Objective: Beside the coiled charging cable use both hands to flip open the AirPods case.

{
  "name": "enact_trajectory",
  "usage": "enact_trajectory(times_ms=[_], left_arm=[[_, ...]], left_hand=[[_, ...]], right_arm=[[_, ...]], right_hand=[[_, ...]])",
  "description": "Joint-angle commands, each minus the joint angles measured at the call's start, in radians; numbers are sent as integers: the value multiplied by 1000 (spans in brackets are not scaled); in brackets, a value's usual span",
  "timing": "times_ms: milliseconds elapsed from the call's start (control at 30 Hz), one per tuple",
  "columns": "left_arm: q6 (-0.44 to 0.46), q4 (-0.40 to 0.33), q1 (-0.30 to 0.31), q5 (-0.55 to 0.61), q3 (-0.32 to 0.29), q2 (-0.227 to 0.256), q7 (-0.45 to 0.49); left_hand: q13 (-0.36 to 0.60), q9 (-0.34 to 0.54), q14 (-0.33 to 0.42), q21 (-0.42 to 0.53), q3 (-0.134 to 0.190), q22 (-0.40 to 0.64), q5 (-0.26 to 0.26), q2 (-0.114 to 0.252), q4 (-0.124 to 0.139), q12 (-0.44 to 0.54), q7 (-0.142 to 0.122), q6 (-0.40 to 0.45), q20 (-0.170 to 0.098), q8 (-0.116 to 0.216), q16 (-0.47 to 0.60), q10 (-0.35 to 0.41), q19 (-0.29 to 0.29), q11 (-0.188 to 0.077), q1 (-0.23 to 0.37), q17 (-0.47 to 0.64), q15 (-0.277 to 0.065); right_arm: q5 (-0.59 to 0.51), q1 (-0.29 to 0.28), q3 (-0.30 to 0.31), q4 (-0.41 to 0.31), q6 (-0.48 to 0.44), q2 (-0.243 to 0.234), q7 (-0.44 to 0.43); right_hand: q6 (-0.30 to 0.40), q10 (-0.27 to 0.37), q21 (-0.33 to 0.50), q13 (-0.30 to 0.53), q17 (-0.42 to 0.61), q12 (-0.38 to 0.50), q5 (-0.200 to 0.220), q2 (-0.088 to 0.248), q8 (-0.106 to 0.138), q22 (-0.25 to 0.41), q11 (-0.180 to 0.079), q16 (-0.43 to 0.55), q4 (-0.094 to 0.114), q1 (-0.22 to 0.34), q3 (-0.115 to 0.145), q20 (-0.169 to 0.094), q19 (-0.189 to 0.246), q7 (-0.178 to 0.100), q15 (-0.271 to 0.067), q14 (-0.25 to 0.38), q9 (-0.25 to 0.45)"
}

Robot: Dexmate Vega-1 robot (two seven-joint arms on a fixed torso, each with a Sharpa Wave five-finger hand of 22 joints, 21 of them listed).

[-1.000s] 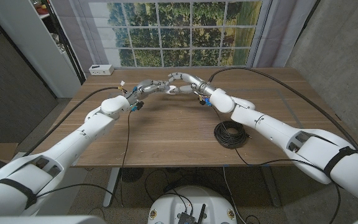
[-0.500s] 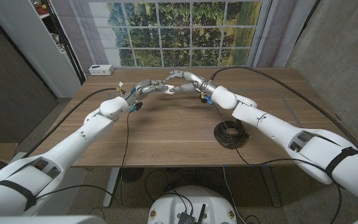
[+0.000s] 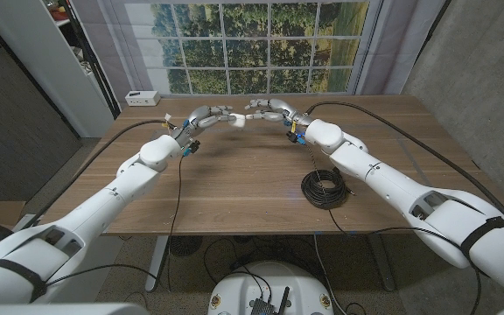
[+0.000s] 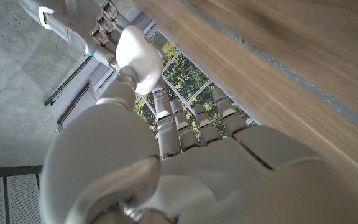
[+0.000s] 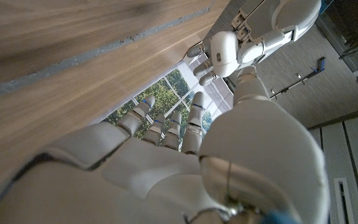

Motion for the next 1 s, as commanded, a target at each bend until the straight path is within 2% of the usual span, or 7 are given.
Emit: enact_trajectory(times_ms=[33, 167, 567, 700, 1000], left_arm=[[-67, -13, 27, 14, -24, -10, 49], [-78, -31, 47, 50, -34, -22, 124], [-97, -22, 58, 91, -36, -44, 188], [-102, -13, 58, 112, -32, -54, 212], [-111, 15, 48, 91, -24, -70, 187]], left_hand=[[2, 1, 8, 7, -4, 6, 7, 10, 1, 6, -106, 105, -4, -6, 2, 9, 5, -4, 20, 5, -8], [2, -1, 24, 9, -8, 7, 11, 12, 5, 10, -108, 105, -5, -10, 8, 21, 8, -5, 21, 7, -18], [3, -6, 49, 14, -13, 8, 18, 15, 10, 16, -114, 109, -10, -16, 16, 42, 14, -14, 26, 10, -30], [3, -8, 56, 16, -14, 9, 19, 18, 12, 16, -113, 112, -11, -17, 18, 45, 15, -11, 27, 12, -35], [4, -10, 60, 18, -16, 10, 20, 20, 14, 17, -111, 113, -12, -21, 19, 48, 18, -11, 27, 13, -39]], right_arm=[[158, -23, 40, 12, -77, 21, 75], [184, -29, 39, 3, -94, 24, 92], [192, -26, 12, -21, -104, 35, 119], [187, -15, 1, -8, -94, 48, 127], [167, 14, -11, 59, -37, 99, 114]], right_hand=[[21, 18, 7, 5, 1, 9, 10, 4, 8, 4, 3, 10, 0, -7, -2, 2, 12, 25, -18, 13, -1], [48, 33, 7, 5, 0, 16, 11, 5, 14, 4, 9, 10, -3, -7, -1, 5, 14, 33, -13, 17, -5], [73, 58, 7, 7, 0, 27, 13, 3, 16, 4, 18, 13, -10, -4, 0, 9, 20, 46, -6, 32, -12], [75, 60, 7, 7, -1, 27, 13, 1, 15, 4, 16, 14, -11, -4, -1, 13, 22, 47, -5, 37, -13], [73, 70, 7, 8, -1, 31, 14, 1, 10, 4, 10, 19, -16, 0, 1, 18, 25, 44, -9, 55, -17]])
